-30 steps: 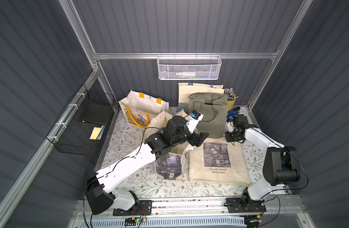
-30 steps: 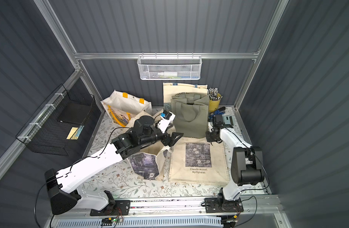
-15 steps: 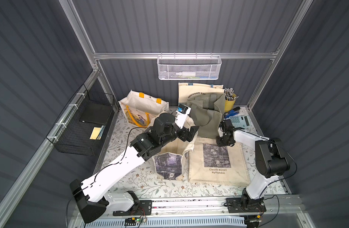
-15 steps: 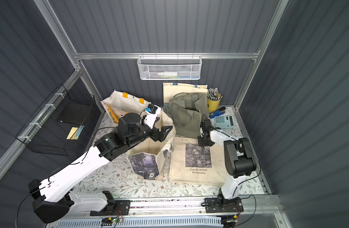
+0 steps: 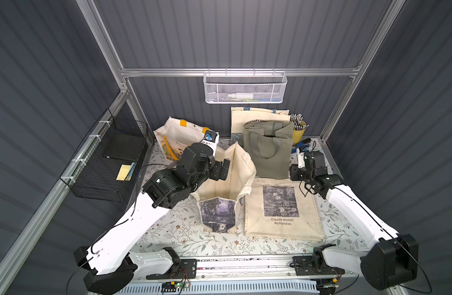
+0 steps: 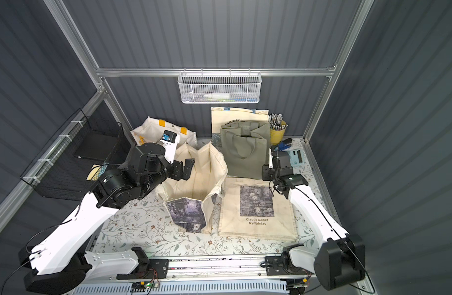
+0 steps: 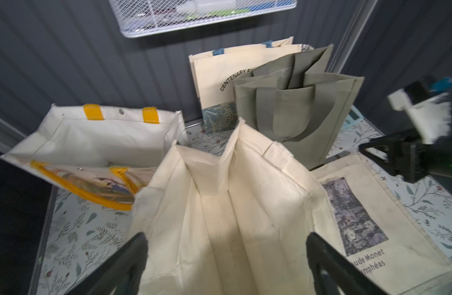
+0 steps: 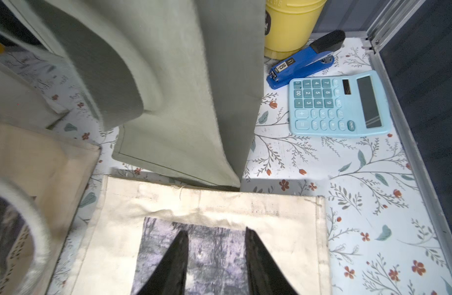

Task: Put away the canvas bag
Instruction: Adjust the canvas bag at the center of the board, then press the canvas bag at the center of the board.

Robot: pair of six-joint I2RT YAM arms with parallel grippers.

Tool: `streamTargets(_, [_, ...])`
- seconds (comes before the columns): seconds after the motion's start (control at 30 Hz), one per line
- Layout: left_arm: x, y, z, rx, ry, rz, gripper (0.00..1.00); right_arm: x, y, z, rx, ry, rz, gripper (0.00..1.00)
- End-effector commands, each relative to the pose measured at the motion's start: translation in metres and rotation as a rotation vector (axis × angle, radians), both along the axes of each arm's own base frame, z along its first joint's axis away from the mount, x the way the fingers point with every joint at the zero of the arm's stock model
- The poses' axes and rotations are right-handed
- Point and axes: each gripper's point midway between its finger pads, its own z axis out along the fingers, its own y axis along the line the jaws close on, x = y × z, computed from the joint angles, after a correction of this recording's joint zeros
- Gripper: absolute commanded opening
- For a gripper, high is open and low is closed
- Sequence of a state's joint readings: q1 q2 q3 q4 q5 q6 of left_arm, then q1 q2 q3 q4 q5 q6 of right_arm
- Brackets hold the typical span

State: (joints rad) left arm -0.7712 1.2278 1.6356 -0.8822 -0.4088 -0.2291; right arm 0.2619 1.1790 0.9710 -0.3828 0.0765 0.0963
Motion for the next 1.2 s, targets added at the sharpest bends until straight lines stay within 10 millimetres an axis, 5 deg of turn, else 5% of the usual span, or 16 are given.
streamTargets(0.0, [-0.003, 0.046, -0.025, 0.051, 0.133, 0.150, 0.98, -0.027, 0.007, 0.014, 0.095, -0.008, 0.018, 0.40])
streamTargets(0.17, [0.003, 0.074, -0.050, 0.026, 0.275, 0.205, 0.99, -0.044, 0.023, 0.053, 0.205, -0.089, 0.047, 0.39])
streamTargets(0.27, [0.008, 0.087, -0.076, -0.005, 0.404, 0.221, 0.99, -0.047, 0.052, 0.069, 0.264, -0.096, 0.135, 0.39])
streamTargets(0.4, [0.007, 0.092, -0.079, -0.091, 0.449, 0.223, 0.99, -0.043, 0.099, 0.075, 0.285, -0.070, 0.276, 0.40])
streamTargets(0.63, [-0.027, 0.070, -0.070, -0.223, 0.467, 0.071, 0.99, -0.021, 0.164, 0.083, 0.368, -0.024, 0.494, 0.41])
streamTargets(0.8, [-0.054, 0.080, -0.087, -0.194, 0.459, 0.057, 0.98, -0.011, 0.202, 0.078, 0.378, 0.027, 0.624, 0.41])
streamTargets(0.9, [-0.067, 0.081, -0.089, -0.209, 0.454, 0.047, 0.96, -0.003, 0.216, 0.073, 0.388, 0.063, 0.673, 0.42])
streamTargets(1.17, [-0.104, 0.045, -0.086, -0.334, 0.561, -0.191, 0.85, 0.026, 0.238, 0.073, 0.326, 0.075, 0.741, 0.39])
